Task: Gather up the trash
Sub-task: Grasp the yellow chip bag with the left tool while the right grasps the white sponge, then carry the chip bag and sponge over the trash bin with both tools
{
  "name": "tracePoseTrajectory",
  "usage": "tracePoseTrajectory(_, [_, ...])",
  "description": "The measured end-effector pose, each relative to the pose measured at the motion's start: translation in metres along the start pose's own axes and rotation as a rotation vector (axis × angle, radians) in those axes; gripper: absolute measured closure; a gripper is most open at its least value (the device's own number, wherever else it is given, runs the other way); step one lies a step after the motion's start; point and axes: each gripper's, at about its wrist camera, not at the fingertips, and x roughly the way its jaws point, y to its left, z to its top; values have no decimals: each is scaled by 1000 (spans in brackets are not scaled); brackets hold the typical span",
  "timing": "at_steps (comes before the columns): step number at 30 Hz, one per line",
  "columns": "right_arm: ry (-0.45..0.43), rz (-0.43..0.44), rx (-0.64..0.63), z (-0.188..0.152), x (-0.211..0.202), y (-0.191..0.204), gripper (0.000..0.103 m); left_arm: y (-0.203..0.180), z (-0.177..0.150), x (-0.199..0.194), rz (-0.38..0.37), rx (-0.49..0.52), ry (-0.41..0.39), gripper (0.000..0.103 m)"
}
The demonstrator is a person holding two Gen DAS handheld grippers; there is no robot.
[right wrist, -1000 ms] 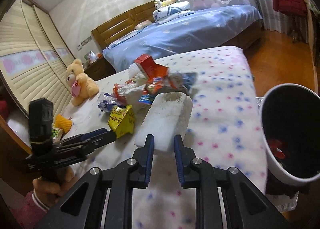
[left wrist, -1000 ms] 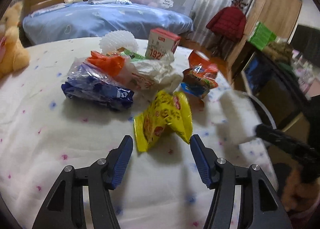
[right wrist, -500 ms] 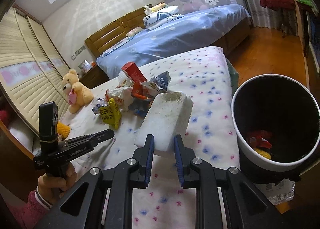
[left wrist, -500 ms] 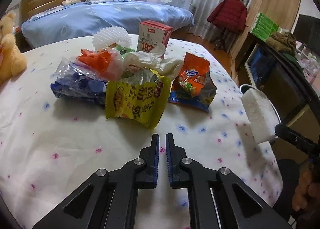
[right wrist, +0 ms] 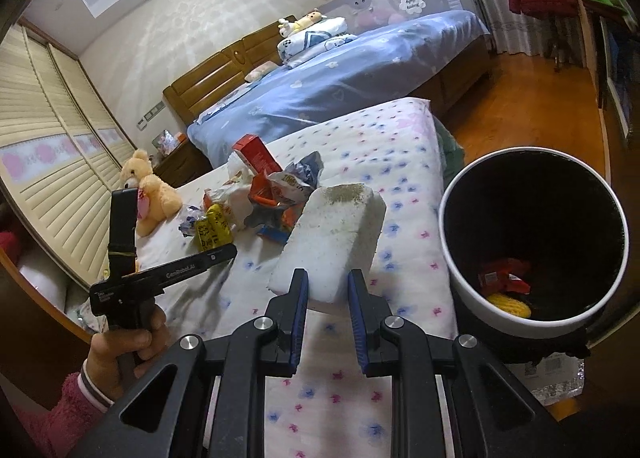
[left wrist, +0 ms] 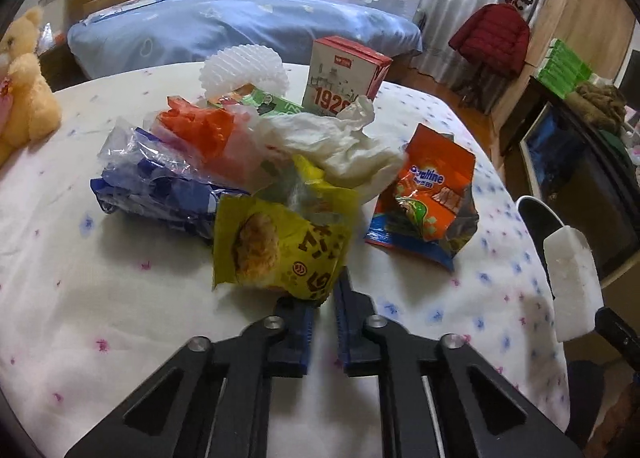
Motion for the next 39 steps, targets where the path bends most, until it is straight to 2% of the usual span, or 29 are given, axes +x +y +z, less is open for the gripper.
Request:
tracePoseTrajectory(6, [-8, -18, 14, 0, -8, -13, 83, -14, -16, -15, -62, 34, -8, 98])
tracePoseTrajectory(13, [-16, -51, 33, -3, -19, -30, 83, -61, -30, -27, -161, 132, 3, 98])
tracePoseTrajectory(20, [-39, -87, 66, -2, -32, -51, 83, -105, -29, -21, -230, 234, 35, 98])
tracePoseTrajectory(39, [-71, -224, 153, 4, -50, -115, 82, -188, -10, 29, -291, 402, 92, 98])
